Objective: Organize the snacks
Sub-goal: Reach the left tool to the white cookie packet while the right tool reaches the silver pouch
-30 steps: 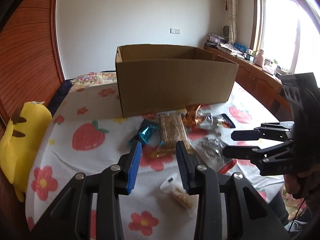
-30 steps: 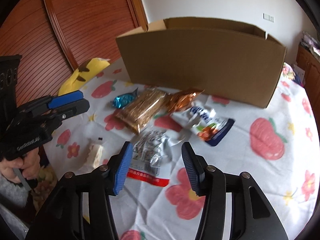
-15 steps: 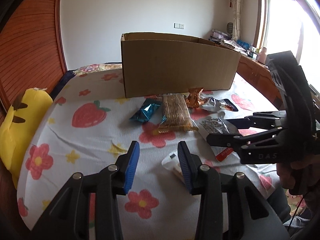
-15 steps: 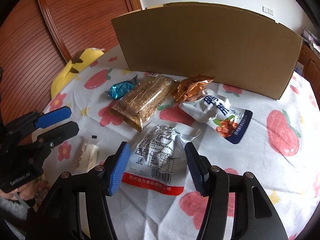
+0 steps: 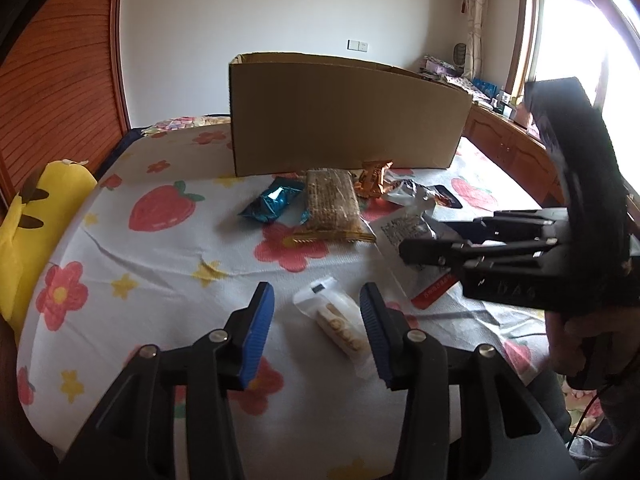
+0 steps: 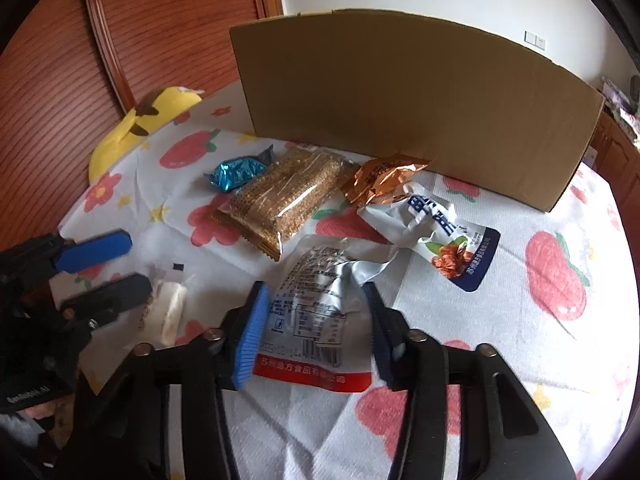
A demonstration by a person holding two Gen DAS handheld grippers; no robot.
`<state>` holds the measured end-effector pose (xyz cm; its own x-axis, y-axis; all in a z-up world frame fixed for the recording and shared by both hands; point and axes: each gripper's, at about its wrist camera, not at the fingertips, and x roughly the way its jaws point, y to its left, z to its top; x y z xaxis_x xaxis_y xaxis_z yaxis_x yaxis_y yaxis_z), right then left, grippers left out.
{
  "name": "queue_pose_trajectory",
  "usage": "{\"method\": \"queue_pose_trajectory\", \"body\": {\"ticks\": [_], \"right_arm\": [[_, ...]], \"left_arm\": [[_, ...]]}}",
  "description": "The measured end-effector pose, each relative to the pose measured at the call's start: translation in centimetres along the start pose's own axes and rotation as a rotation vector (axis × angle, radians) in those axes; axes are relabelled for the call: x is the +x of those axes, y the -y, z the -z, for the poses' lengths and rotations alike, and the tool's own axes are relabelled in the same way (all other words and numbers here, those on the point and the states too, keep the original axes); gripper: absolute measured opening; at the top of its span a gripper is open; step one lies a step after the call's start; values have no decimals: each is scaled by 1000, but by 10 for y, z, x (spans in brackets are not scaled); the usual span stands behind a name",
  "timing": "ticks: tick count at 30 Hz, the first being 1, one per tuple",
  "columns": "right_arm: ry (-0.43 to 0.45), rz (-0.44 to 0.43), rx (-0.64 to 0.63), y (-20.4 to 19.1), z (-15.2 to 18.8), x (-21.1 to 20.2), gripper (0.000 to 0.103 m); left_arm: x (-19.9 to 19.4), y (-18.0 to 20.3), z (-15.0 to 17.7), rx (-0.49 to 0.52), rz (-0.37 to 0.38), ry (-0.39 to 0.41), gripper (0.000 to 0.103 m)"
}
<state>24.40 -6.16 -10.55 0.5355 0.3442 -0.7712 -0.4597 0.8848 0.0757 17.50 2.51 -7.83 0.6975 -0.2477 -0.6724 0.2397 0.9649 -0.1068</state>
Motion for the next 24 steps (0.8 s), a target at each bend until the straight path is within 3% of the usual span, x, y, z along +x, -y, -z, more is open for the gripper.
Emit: {"method": "queue_pose_trajectory", "body": {"ticks": [8,17,24], "right_arm": [[26,-44,4,5,6,-20,29],[41,-19,-3,14,22,-33,30],[49,-59,33,28,31,-29,36]], "left_arm": [[9,17,5,23,5,-43,45],[20,18,3,-2,-15,-85,45],[22,23,4,27,-54,-92,45]]}}
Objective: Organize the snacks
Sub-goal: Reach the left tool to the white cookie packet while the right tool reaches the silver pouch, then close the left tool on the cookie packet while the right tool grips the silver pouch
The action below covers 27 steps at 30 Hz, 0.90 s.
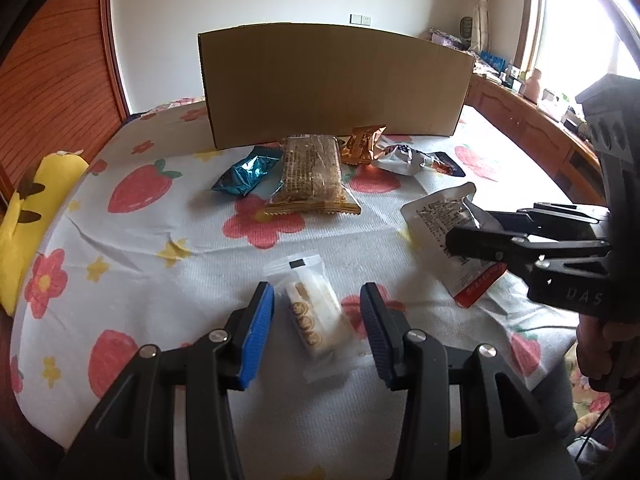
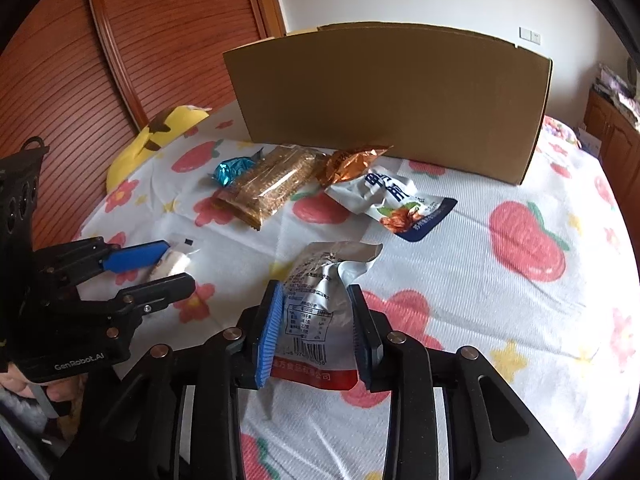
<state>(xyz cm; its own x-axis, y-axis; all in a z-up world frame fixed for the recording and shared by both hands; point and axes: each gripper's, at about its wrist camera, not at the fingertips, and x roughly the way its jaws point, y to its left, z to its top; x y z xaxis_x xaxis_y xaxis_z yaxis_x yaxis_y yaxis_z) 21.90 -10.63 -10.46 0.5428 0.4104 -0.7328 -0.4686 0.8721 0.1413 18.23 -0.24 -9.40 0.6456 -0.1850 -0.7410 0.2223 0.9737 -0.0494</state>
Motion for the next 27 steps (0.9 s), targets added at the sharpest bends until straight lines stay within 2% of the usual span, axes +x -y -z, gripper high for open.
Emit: {"method": "queue_pose_trajectory", "body": {"ticks": [5,18,21,22,27], "right_arm": [[16,-7,-3,0,4,3,37],[18,5,-34,-2,4,4,40],[19,4,-34,-3,4,4,40],[19,5,-35,-3,4,4,40],[18,4,-33,-3,4,5,40]], "left_arm": [[0,4,2,23,-24,7,45],[1,3,1,14,-27,3,44],[-2,1,3,0,-25,6,28],[-2,2,3,0,-22,8,20],[-6,5,7,19,-10,1,18]]}}
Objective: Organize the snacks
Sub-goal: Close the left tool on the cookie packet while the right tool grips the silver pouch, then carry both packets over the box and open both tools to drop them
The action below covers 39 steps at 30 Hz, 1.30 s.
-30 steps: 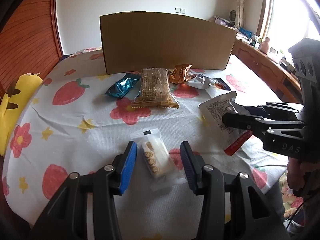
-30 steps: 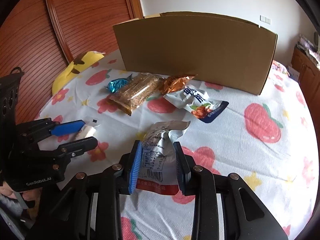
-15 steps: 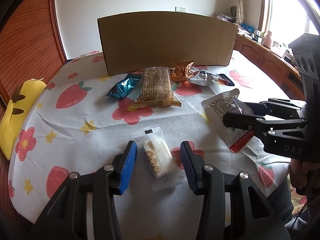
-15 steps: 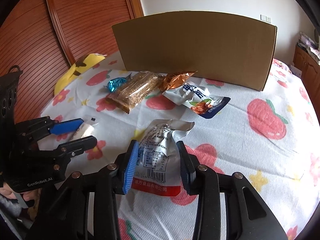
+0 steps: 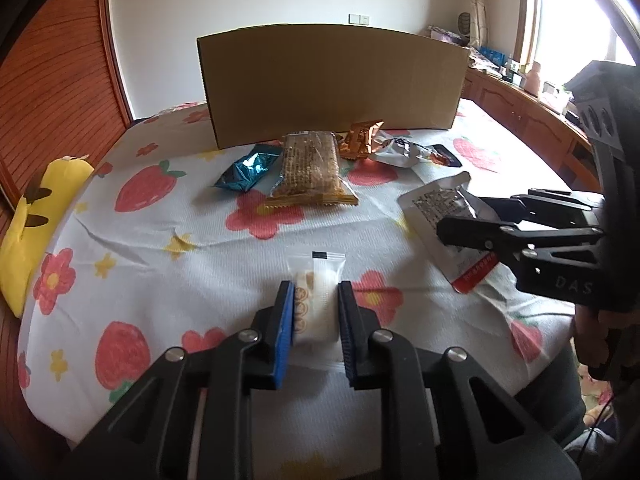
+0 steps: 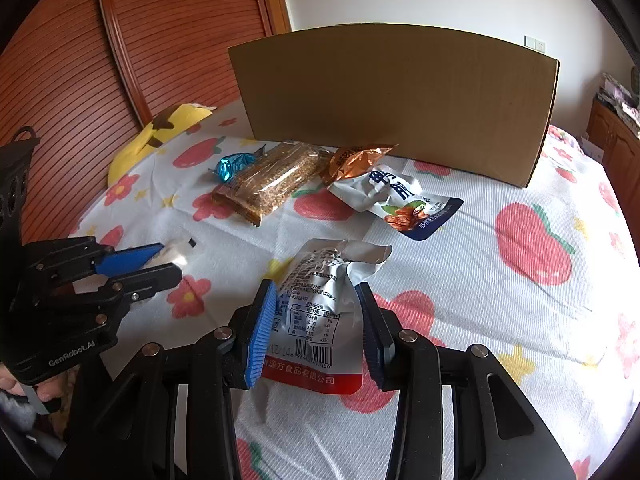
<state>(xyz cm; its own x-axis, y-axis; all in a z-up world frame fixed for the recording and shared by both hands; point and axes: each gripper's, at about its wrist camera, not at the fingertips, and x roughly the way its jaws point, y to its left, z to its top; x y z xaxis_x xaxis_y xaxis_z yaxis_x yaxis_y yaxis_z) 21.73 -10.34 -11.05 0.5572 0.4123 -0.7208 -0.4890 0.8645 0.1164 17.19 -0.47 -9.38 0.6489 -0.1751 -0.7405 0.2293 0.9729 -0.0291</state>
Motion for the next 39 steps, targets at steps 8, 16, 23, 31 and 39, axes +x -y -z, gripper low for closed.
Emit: {"method": "queue_pose_trajectory", "body": {"ticks": [8,16,23,31,39], "right_arm": [[-7,0,-2,-1,0,1,42],[5,-39,26,-1,-2,-12,28],[37,-53,13,-11,-5,-29,28],[82,-61,38,-3,-15,-48,28],[134,-42,59,16,-25,-69,28]], "left_arm": [[-15,6,-2,3,17,36,19],[-27,0,-10,-8,21,81,19],[-30,-2,-12,-16,27,102,19],[-38,-6,-24,-21,25,139,19],[-40,-8,-48,-9,30,178,19]]}}
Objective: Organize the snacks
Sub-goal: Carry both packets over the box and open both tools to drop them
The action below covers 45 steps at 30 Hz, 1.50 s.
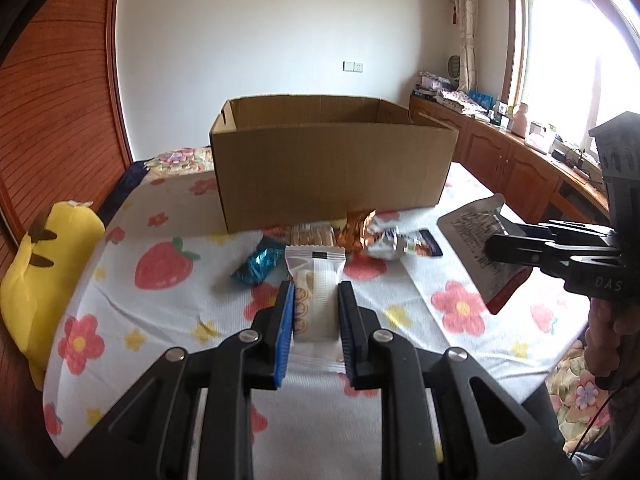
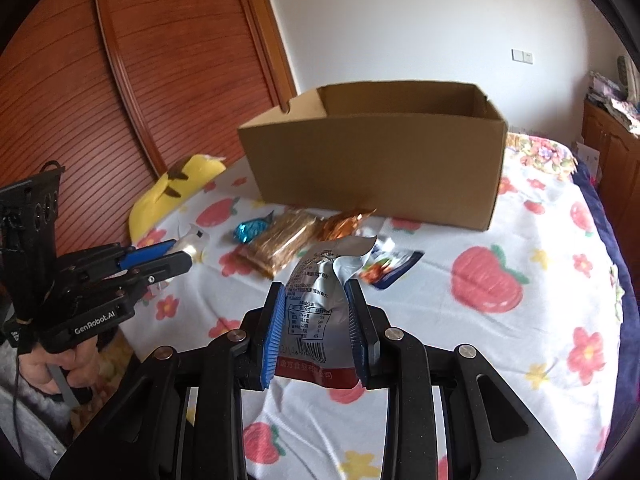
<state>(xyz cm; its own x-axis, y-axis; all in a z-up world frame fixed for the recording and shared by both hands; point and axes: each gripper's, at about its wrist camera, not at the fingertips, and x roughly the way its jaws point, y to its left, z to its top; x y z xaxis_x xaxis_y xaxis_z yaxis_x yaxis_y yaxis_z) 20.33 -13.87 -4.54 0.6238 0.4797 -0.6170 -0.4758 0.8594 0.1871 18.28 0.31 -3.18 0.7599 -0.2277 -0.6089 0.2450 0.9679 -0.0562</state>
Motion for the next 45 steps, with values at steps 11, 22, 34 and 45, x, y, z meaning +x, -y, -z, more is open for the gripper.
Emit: {"method": "queue_pose_trajectory", "body": {"ticks": [11,22,34,45], "right_arm": [[64,29,-25,25,-37,-16,28],[112,38,-61,42,-74,-11,28],[186,39,-123,57,-133,14,29],[165,65,-97,81,-148,62,29]], "left_arm": [[18,-7,-46,11,14,56,19],[34,-10,-88,28,45,96,19],[69,-22,-150,62,46,140,19],[118,-30,-165,63,36,111,19]]}}
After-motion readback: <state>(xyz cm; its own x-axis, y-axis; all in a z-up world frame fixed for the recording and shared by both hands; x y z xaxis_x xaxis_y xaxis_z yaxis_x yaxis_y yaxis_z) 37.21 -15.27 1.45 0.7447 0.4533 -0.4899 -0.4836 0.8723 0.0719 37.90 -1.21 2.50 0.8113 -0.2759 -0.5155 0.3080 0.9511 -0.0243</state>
